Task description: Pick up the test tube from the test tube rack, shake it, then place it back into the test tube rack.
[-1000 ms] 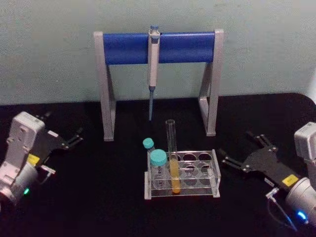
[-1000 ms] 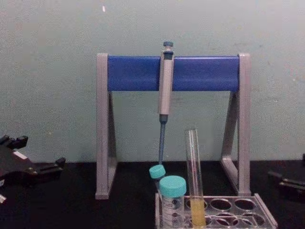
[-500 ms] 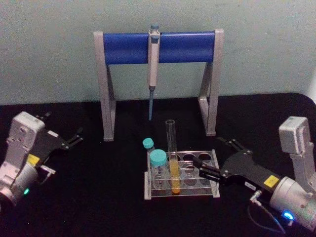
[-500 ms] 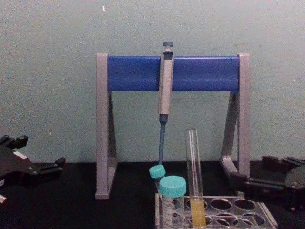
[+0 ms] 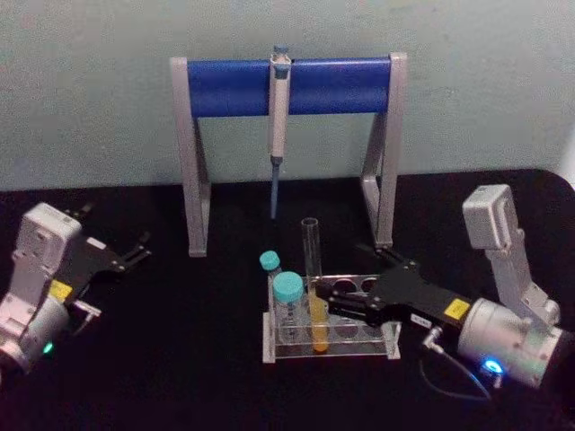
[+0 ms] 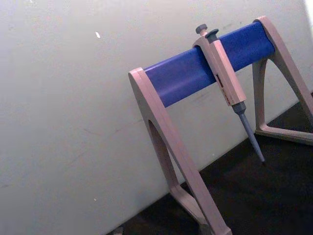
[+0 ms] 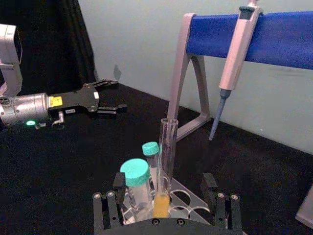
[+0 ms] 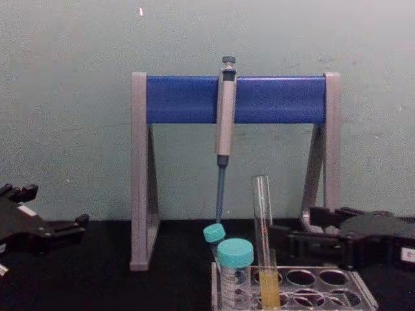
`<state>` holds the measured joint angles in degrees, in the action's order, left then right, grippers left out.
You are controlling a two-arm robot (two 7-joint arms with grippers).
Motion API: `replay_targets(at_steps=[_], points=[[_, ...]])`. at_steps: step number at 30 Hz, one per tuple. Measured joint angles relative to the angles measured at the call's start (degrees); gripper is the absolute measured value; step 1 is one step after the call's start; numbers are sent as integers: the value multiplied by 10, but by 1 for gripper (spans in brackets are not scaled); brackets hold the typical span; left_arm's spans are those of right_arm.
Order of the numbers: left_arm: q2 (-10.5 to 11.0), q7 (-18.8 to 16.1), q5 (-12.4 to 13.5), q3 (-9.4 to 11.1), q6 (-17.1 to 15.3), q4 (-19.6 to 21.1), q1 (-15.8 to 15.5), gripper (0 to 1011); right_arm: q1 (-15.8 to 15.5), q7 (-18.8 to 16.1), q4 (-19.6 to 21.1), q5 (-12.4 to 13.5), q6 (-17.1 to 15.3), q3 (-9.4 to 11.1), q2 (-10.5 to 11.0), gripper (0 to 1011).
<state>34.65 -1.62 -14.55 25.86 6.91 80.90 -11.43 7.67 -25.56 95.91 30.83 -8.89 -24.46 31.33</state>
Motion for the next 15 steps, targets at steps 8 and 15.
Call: replay_targets(at_steps=[8,15], points=[[0,0,0,0,0,0,0,1001,39,-6,-34,-10,-9,-20,-20,1000],[0,0,0,0,0,0,0,1001,63,-8,-59,-18,-15,-32,-34,1000]])
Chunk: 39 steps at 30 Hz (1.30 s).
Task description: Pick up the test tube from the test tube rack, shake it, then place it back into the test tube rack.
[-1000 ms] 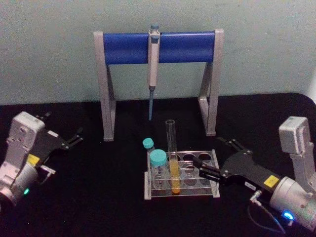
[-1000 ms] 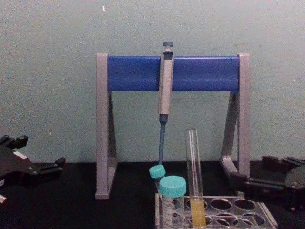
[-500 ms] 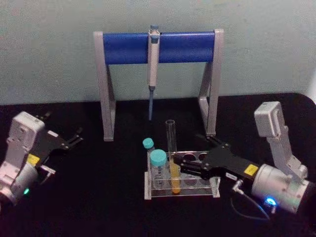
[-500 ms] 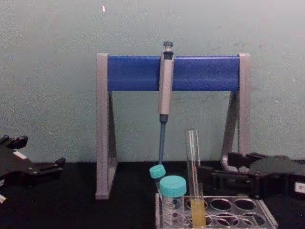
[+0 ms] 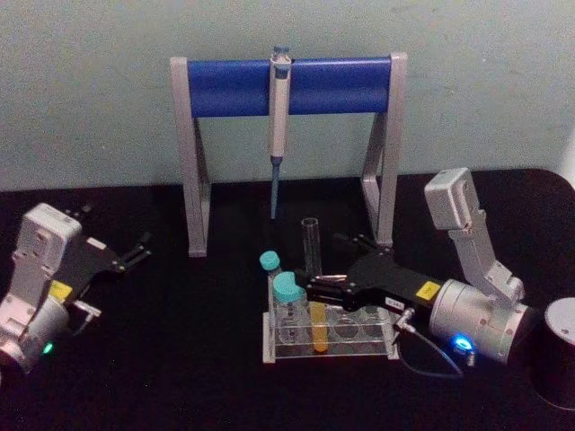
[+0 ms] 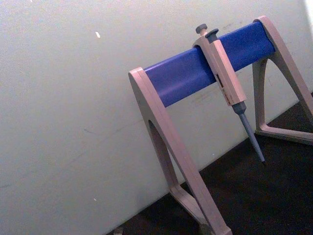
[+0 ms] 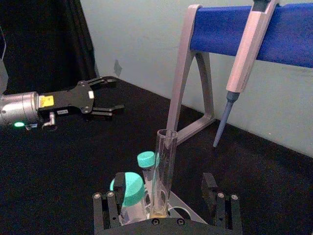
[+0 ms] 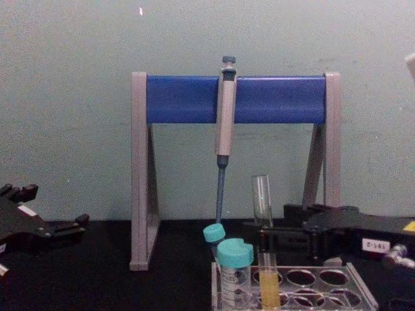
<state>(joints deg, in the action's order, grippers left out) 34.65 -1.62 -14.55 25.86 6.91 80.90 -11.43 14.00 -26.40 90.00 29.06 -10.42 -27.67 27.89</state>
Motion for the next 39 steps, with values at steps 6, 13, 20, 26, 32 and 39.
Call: replay_targets(at_steps=[6,13,20,26,32,39], points=[[0,0,0,0,0,0,0,1001,9,-2,-11,-1,-4,-4,-6,1000],[0,0,0,0,0,0,0,1001,13,-3,-14,-1,-5,-7,-8,1000],[0,0,0,0,0,0,0,1001,13,-3,-14,-1,-5,-7,-8,1000],[0,0,0,0,0,0,0,1001,13,-3,-14,-1,-5,-7,-8,1000],[0,0,0,0,0,0,0,1001,13,-3,-14,-1,-5,-7,-8,903],[0,0,0,0,0,0,0,1001,13,-3,-14,-1,-5,-7,-8,686]])
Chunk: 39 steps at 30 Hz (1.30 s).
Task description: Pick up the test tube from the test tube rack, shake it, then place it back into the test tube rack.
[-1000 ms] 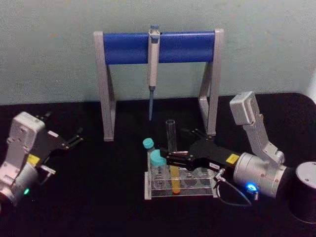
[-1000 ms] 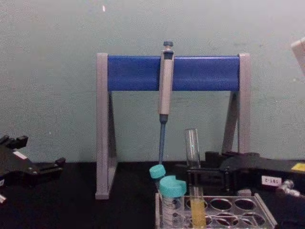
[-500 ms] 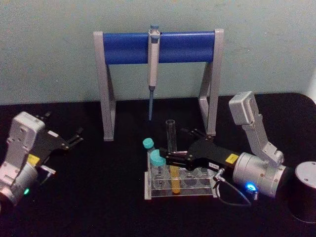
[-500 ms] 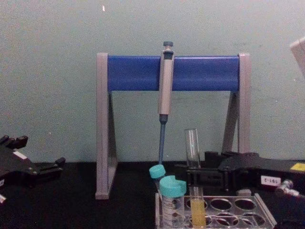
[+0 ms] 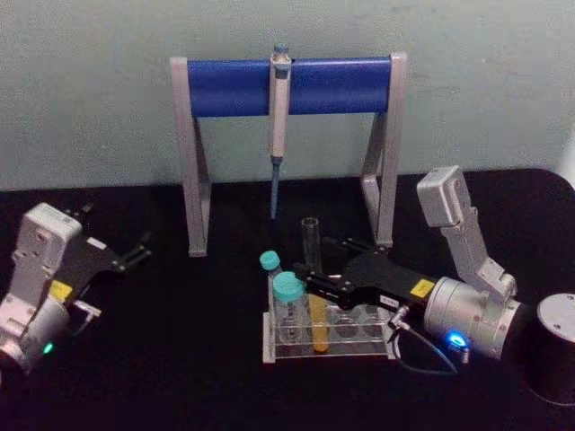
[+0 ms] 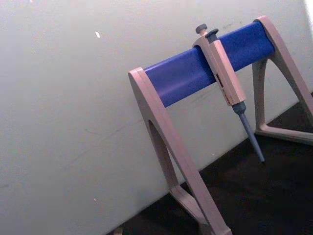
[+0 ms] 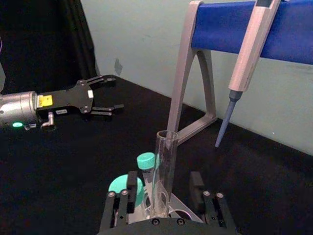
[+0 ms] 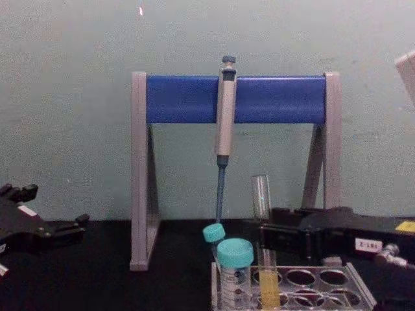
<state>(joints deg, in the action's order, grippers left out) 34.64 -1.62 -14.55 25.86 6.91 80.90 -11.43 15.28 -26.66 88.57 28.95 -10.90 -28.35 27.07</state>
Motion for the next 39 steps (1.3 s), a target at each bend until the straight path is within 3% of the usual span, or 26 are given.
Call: replay_targets(at_steps=[15,33,39], points=[[0,0,0,0,0,0,0,1001,0,0,0,0,0,0,0,229],[0,0,0,0,0,0,0,1001,0,0,0,0,1,0,0,228],[0,0,0,0,0,0,0,1001,-5,2,0,-10,29,3,-1,228]])
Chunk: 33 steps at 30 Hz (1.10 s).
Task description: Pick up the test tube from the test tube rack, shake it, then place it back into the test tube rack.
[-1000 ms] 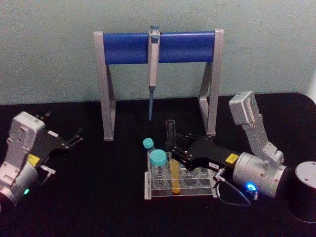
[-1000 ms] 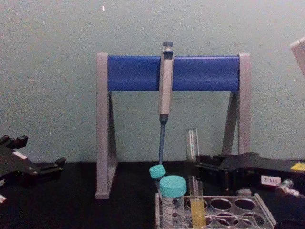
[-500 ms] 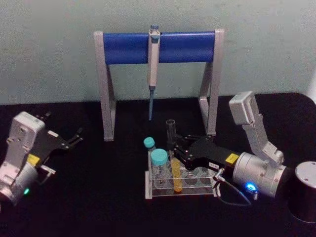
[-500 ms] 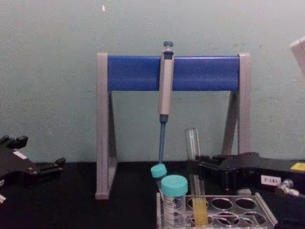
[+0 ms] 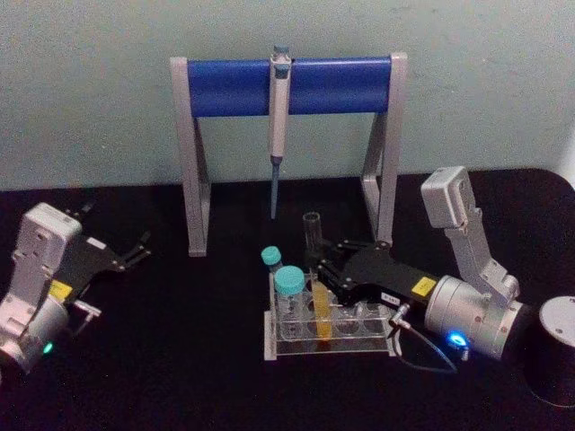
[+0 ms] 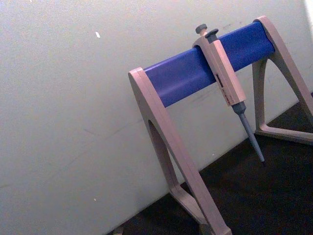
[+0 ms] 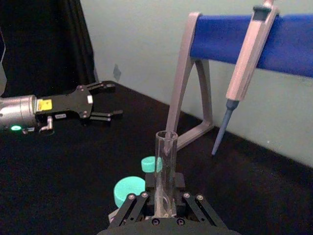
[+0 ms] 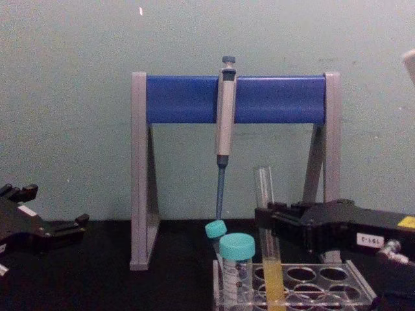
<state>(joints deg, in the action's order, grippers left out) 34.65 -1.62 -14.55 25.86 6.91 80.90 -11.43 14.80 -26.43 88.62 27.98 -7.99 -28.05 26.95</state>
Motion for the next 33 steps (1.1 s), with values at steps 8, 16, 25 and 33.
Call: replay_targets(at_steps=[8,16,25,33], points=[[0,0,0,0,0,0,0,1001,-7,-1,3,-8,30,7,-4,229],[0,0,0,0,0,0,0,1001,-19,-13,12,-4,39,11,-3,229],[0,0,0,0,0,0,0,1001,-35,-15,25,-2,54,16,3,229],[0,0,0,0,0,0,0,1001,-44,-14,34,-4,65,24,5,229]])
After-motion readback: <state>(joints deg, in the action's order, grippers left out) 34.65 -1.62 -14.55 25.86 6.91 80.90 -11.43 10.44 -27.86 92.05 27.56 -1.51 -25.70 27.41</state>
